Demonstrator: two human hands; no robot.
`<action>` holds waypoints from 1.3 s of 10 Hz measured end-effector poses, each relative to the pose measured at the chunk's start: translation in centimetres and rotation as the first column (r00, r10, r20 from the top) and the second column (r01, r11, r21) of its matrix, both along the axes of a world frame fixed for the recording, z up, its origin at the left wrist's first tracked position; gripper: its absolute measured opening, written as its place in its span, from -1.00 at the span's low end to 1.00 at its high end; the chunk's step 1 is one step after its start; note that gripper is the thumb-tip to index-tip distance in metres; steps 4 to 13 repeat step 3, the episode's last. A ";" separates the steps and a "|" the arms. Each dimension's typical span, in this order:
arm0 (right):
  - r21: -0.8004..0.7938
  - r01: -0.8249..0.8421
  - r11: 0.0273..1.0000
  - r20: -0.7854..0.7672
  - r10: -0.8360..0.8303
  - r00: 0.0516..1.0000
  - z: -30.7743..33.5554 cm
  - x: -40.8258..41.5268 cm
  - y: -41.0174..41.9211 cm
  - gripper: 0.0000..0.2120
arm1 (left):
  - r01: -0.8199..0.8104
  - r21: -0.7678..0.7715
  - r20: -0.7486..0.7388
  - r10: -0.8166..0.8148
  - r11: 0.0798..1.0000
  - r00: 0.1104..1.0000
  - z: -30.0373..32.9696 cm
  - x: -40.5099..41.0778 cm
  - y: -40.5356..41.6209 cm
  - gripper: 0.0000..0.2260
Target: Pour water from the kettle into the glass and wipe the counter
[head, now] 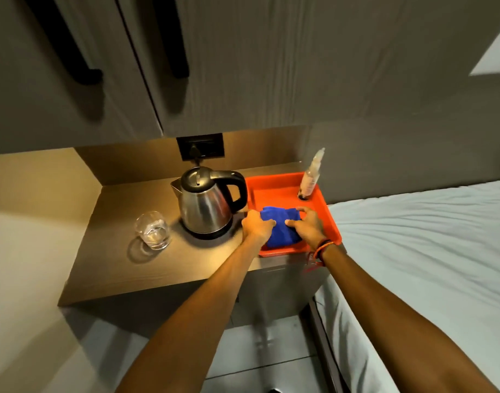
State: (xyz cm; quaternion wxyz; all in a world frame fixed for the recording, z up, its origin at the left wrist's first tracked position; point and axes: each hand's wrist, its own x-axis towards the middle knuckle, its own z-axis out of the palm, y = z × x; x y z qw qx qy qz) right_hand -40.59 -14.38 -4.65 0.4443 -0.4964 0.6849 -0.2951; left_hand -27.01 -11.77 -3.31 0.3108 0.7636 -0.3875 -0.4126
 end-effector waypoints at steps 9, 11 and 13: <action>0.069 -0.345 0.936 -0.504 0.331 0.798 -0.2 -0.3 1.1 -0.58 | 0.242 -0.031 0.599 -0.176 0.970 0.781 0.0 -1.0 2.1 -0.79; 0.069 -0.345 0.936 -0.504 0.331 0.798 -0.2 -0.3 1.1 -0.58 | 0.242 -0.031 0.599 -0.176 0.970 0.781 0.0 -1.0 2.1 -0.79; 0.069 -0.345 0.936 -0.504 0.331 0.798 -0.2 -0.3 1.1 -0.58 | 0.242 -0.031 0.599 -0.176 0.970 0.781 0.0 -1.0 2.1 -0.79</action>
